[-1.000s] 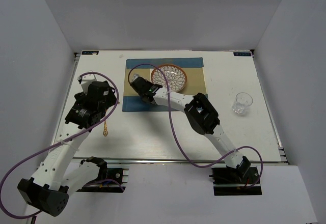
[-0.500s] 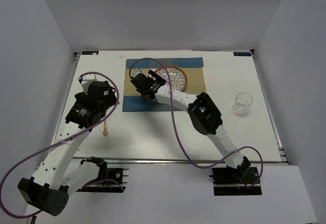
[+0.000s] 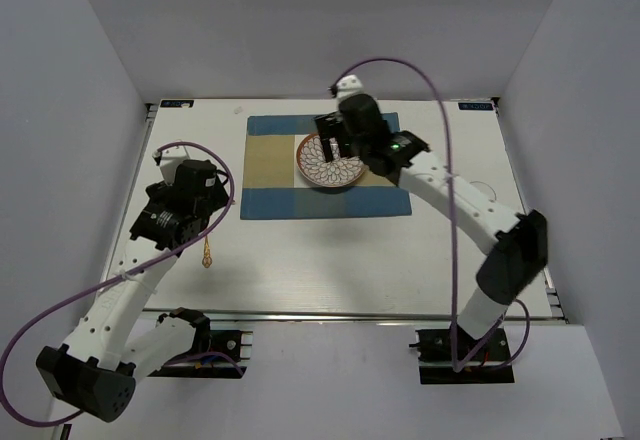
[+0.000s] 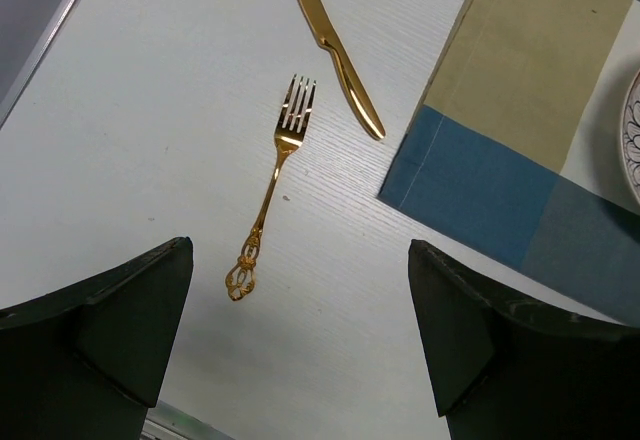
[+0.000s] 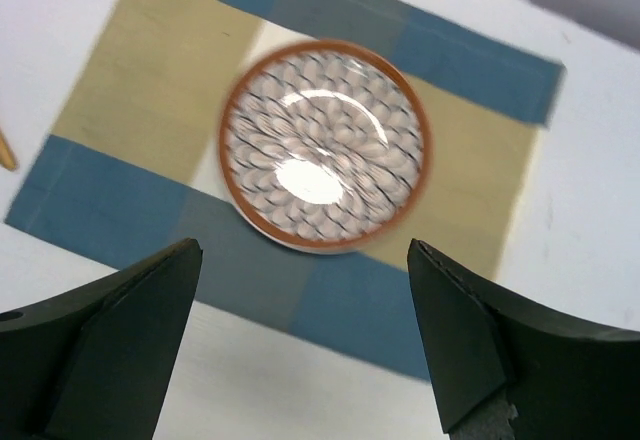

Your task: Set the dinner table for one person

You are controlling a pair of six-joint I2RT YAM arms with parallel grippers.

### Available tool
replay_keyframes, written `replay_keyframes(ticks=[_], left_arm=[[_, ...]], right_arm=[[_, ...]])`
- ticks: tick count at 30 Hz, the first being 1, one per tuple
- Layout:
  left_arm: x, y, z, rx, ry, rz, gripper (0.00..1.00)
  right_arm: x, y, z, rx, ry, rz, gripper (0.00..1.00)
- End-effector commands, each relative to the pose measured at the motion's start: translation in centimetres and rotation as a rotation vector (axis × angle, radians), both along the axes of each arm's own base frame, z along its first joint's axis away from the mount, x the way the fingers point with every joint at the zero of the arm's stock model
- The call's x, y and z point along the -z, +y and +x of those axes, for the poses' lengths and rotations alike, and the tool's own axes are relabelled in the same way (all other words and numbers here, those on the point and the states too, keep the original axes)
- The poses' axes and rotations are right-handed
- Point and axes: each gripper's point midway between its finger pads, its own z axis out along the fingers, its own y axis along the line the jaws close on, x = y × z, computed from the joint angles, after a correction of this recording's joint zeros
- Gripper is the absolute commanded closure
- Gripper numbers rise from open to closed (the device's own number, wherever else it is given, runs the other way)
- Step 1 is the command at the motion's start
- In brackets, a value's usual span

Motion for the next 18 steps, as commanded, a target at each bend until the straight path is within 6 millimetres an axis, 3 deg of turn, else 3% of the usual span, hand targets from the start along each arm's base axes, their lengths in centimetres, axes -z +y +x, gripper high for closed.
replay_keyframes(ticks=[1,2,3,4,5,7,8,9,11,12,18], left_arm=[[-0.5,0.5,0.0,-0.032,-0.005,0.011,0.02],[-0.4,0.5,0.0,-0.033,-0.001,0.011,0.02],[-0.4,0.5,0.1,-0.033,-0.001,0.011,0.02],[-0.5,0.5,0.1,-0.031,-0.003,0.008,0.02],[-0.4,0.5,0.1,-0.031,0.0,0.009,0.02],[-0.5,0.6,0.0,-0.039,-0.006,0.012,0.02],[-0.6,0.7,-0.1,-0.046,-0.01,0.012,0.02],[-0.6,0.9,-0.2,-0.051,-0.007,0.017,0.02],[-1.0,1.2,-0.4,-0.071,-0.021,0.016,0.02],[-1.1,1.3,-0.4,-0.081,-0.027,0.014,0.02],[-0.8,1.1,-0.4,-0.049,-0.018,0.023,0.02]], right_arm=[[1.4,-4.8,-0.9,0.099,0.066,0.088,0.11],[0.2,-6.3,-1.5,0.126,0.049,0.107,0.11],[0.6,-9.3,-0.7,0.201,0.054,0.099,0.11],[2.3,-10.9,-1.5,0.225,0.094,0.068,0.11],[1.6,-12.2,-2.0,0.242,0.082,0.077,0.11],[3.3,-15.9,-2.4,0.325,0.107,0.056,0.11],[2.7,-17.3,-2.9,0.357,0.087,0.065,0.11],[2.9,-20.2,-2.6,0.454,0.081,0.06,0.11],[3.3,-22.5,-3.8,0.506,0.095,0.068,0.11],[3.0,-24.9,-3.9,0.563,0.091,0.097,0.11],[5.4,-30.2,-4.5,0.723,0.13,0.165,0.11]])
